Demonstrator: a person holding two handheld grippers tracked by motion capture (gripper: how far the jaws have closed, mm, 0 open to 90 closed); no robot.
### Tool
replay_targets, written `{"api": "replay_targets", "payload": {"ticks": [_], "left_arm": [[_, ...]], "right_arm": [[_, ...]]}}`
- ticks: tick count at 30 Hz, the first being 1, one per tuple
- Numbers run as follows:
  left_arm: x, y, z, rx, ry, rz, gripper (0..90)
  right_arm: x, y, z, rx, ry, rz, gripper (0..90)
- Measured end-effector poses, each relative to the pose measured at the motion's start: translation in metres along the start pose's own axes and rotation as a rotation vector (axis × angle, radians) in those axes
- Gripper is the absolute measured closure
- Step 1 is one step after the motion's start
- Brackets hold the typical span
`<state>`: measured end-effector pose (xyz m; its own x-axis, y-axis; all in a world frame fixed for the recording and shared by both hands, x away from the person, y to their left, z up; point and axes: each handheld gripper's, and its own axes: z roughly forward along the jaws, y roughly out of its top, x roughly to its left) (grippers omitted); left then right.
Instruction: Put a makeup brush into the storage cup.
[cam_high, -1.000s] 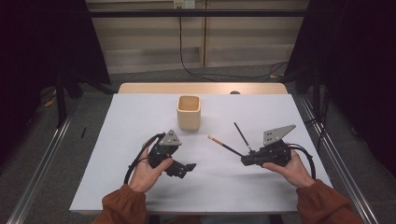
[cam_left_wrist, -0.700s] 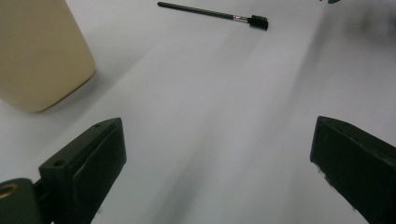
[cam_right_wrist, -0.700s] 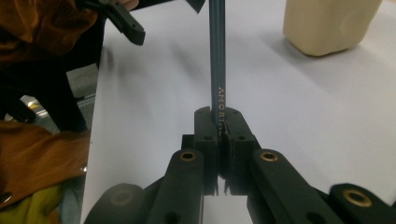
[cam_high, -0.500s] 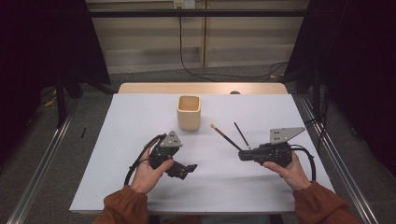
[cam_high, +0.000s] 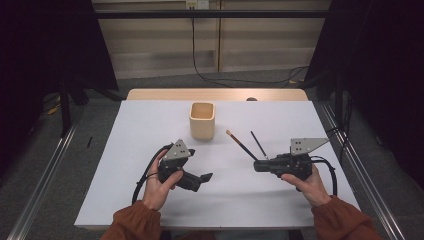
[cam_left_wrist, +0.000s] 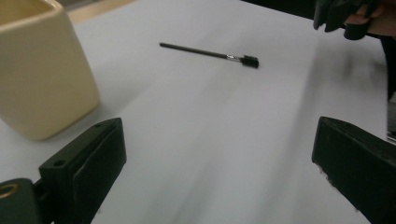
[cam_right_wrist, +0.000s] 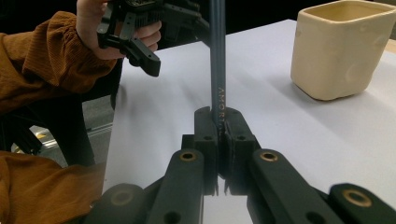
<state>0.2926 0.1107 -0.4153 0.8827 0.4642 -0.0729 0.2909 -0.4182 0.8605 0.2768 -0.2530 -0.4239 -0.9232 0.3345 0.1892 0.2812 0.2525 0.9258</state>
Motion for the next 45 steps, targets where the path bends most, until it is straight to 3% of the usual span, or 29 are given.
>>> {"api": "replay_targets", "payload": {"ticks": [4, 12, 16, 19, 26, 30, 34, 42, 45], "left_arm": [[-0.001, -0.001, 0.002, -0.051, 0.008, 0.023, 2.5], [-0.008, 0.002, 0.009, -0.135, -0.023, -0.003, 2.7], [-0.013, 0.006, 0.013, -0.167, -0.022, 0.019, 2.6], [-0.016, 0.01, 0.016, -0.191, -0.036, 0.013, 2.6], [-0.021, 0.021, 0.023, -0.214, -0.049, -0.009, 3.8], [-0.025, 0.031, 0.028, -0.224, -0.088, 0.023, 5.0], [-0.03, 0.039, 0.032, -0.247, -0.116, 0.014, 8.4], [-0.034, 0.05, 0.042, -0.277, -0.117, 0.012, 10.6], [-0.033, 0.052, 0.042, -0.306, -0.114, -0.006, 18.5]], "right_arm": [[0.0, 0.0, 0.001, 0.01, 0.011, -0.001, 86.1], [-0.001, 0.0, 0.002, -0.003, 0.017, 0.001, 86.1], [0.0, 0.0, 0.005, -0.004, 0.028, -0.005, 86.1], [0.001, 0.0, 0.007, -0.003, 0.036, -0.006, 86.0], [0.002, 0.0, 0.008, -0.005, 0.036, -0.011, 86.1], [0.001, 0.0, 0.008, -0.003, 0.03, -0.012, 86.1], [0.001, 0.0, 0.007, -0.006, 0.025, -0.012, 86.0], [-0.001, -0.001, 0.007, -0.006, 0.019, -0.005, 86.1], [-0.001, -0.001, 0.007, -0.003, 0.018, -0.007, 86.1]]}}
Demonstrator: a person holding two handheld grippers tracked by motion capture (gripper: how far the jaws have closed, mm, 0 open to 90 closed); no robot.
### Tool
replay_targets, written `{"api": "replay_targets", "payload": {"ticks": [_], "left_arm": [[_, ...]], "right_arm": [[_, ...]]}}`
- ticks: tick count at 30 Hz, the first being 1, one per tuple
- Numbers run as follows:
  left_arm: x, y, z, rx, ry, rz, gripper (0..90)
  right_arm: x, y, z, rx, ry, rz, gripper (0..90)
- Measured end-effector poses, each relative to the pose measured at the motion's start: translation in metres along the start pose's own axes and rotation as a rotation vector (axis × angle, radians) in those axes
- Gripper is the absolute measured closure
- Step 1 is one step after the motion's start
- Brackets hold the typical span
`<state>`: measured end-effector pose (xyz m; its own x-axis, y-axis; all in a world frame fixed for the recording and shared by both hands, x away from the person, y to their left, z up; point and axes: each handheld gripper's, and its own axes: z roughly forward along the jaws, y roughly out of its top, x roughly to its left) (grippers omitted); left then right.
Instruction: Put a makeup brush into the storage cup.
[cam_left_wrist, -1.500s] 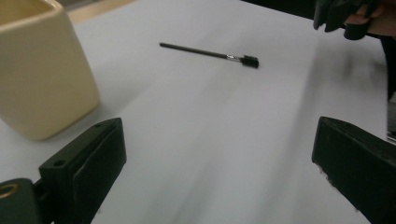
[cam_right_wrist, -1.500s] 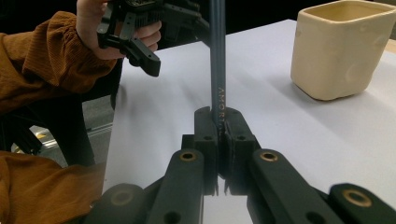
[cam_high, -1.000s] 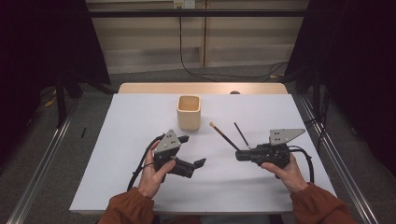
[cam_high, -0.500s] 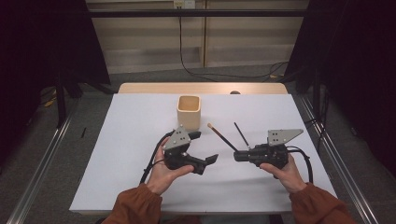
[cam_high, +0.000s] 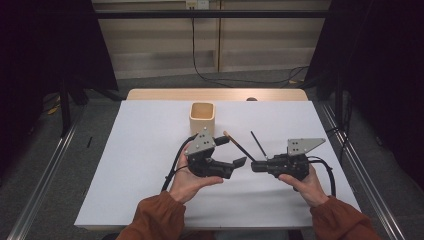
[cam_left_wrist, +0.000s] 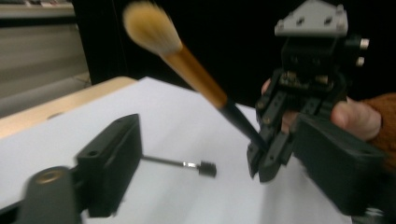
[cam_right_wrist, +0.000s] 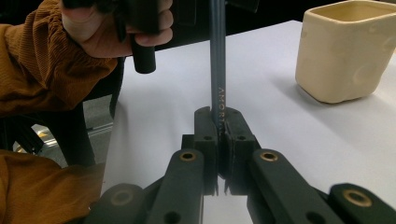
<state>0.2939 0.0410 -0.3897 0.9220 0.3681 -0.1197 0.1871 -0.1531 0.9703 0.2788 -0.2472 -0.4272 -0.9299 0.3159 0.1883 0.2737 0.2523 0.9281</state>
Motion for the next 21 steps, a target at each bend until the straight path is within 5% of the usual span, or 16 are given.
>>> {"api": "replay_targets", "payload": {"ticks": [4, 14, 21], "left_arm": [[0.0018, 0.0011, -0.0007, -0.018, 0.016, -0.014, 25.6], [0.0062, -0.0002, -0.0003, -0.007, -0.019, -0.042, 53.4], [0.0082, 0.002, -0.0037, -0.026, -0.027, -0.068, 64.0]], "right_arm": [[0.0006, 0.0, 0.0007, 0.003, 0.0, -0.004, 86.0], [-0.0014, -0.0015, 0.0021, 0.015, -0.005, 0.0, 86.0], [-0.0016, -0.0026, 0.0032, 0.014, -0.004, 0.006, 86.0]]}}
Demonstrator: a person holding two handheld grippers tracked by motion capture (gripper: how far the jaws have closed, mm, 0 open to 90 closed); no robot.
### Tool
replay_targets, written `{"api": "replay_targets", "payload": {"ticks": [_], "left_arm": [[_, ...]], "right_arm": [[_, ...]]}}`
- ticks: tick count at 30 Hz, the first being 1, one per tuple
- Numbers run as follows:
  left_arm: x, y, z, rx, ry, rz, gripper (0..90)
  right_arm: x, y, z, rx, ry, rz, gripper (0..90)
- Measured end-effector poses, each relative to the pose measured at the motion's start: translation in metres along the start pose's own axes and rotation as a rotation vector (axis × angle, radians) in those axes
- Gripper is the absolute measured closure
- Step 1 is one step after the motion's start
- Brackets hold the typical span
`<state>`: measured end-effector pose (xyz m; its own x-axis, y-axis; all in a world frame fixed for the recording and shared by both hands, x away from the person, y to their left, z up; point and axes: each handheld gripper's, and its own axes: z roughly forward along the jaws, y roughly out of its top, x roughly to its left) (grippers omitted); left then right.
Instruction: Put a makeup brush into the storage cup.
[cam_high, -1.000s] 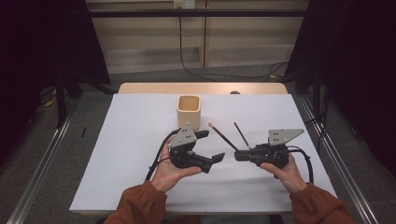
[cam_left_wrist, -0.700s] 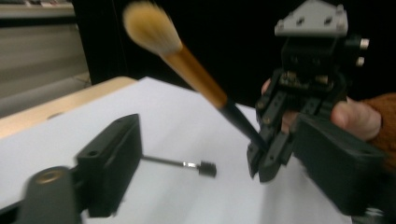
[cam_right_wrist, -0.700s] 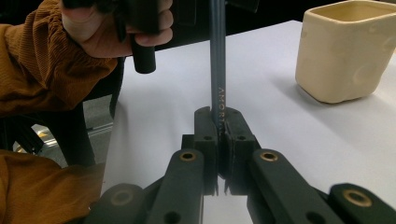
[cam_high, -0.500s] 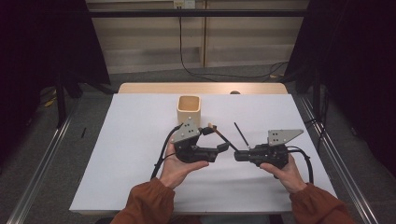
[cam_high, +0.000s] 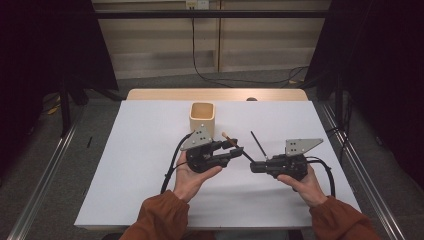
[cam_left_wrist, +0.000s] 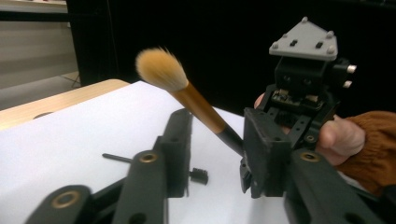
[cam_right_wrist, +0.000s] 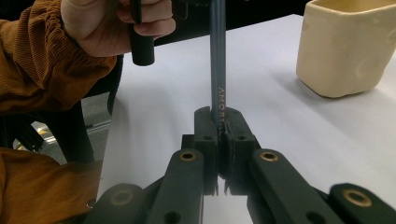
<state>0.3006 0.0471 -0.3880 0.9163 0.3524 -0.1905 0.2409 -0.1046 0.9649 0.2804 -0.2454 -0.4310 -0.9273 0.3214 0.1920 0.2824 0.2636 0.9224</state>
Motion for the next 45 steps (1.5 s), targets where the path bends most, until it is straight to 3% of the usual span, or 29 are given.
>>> {"api": "replay_targets", "payload": {"ticks": [14, 21, 29, 32, 38, 45], "left_arm": [[0.002, 0.003, -0.003, -0.014, -0.088, -0.082, 77.0], [-0.001, 0.006, -0.003, -0.027, -0.107, -0.117, 81.8], [-0.008, 0.01, -0.002, -0.019, -0.122, -0.089, 84.1], [-0.01, 0.01, -0.003, -0.011, -0.109, -0.093, 84.2], [-0.011, 0.009, -0.001, 0.003, -0.107, -0.086, 84.2], [-0.01, 0.009, -0.002, 0.006, -0.097, -0.077, 84.1]], "right_arm": [[0.001, -0.003, 0.005, 0.028, 0.014, -0.008, 85.8], [0.002, -0.003, 0.008, 0.027, 0.01, -0.008, 84.5], [0.001, -0.003, 0.006, 0.009, -0.007, -0.004, 81.3], [0.002, -0.002, 0.006, 0.002, -0.01, -0.005, 75.1], [0.003, -0.002, 0.006, -0.01, -0.027, 0.009, 50.3], [0.004, 0.0, 0.002, -0.048, -0.064, 0.024, 29.9]]}}
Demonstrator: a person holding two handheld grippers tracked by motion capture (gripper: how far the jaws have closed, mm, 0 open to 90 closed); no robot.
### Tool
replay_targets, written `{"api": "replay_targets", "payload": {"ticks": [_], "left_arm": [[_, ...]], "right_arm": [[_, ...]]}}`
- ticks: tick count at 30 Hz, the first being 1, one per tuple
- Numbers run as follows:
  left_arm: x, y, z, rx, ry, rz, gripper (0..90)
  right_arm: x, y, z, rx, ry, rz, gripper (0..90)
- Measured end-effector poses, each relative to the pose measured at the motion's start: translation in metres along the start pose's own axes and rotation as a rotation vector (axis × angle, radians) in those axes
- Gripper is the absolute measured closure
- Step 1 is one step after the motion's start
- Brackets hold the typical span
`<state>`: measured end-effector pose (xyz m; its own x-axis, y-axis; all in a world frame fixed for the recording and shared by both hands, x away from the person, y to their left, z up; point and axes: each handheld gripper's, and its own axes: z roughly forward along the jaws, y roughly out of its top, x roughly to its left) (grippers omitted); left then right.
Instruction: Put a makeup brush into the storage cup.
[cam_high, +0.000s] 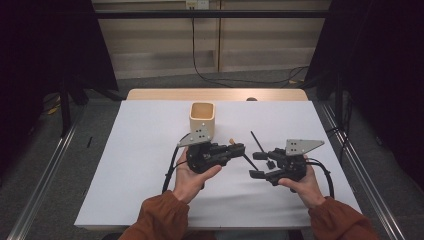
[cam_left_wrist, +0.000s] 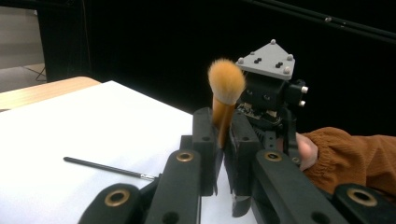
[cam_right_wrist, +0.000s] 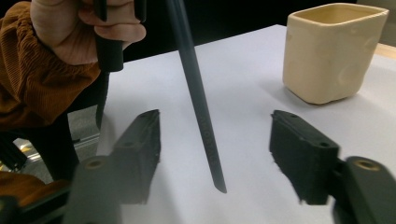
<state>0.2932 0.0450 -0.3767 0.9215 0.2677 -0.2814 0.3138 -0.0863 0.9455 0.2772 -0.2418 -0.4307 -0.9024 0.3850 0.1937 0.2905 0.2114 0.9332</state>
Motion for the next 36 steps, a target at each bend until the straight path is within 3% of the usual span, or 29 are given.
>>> {"api": "replay_targets", "payload": {"ticks": [11, 18, 20, 23, 26, 36], "left_arm": [[0.002, -0.001, -0.002, 0.022, 0.02, 0.019, 84.1], [0.005, 0.0, -0.005, 0.029, 0.036, 0.02, 84.1], [0.006, 0.001, -0.007, 0.03, 0.041, 0.016, 84.1], [0.007, 0.001, -0.01, 0.042, 0.06, 0.016, 84.1], [0.01, 0.0, -0.013, 0.048, 0.073, 0.0, 84.1], [0.015, 0.004, -0.023, 0.051, 0.098, -0.002, 84.1]], "right_arm": [[-0.001, 0.0, -0.003, -0.021, -0.016, 0.021, 4.4], [-0.001, 0.001, -0.006, -0.031, -0.029, 0.02, 3.8], [-0.001, 0.0, -0.005, -0.03, -0.065, 0.013, 3.5], [0.0, -0.001, -0.005, -0.026, -0.066, 0.016, 3.3], [0.004, -0.001, -0.007, -0.037, -0.097, -0.009, 2.5], [0.007, -0.007, -0.02, -0.071, -0.183, 0.002, 0.6]]}}
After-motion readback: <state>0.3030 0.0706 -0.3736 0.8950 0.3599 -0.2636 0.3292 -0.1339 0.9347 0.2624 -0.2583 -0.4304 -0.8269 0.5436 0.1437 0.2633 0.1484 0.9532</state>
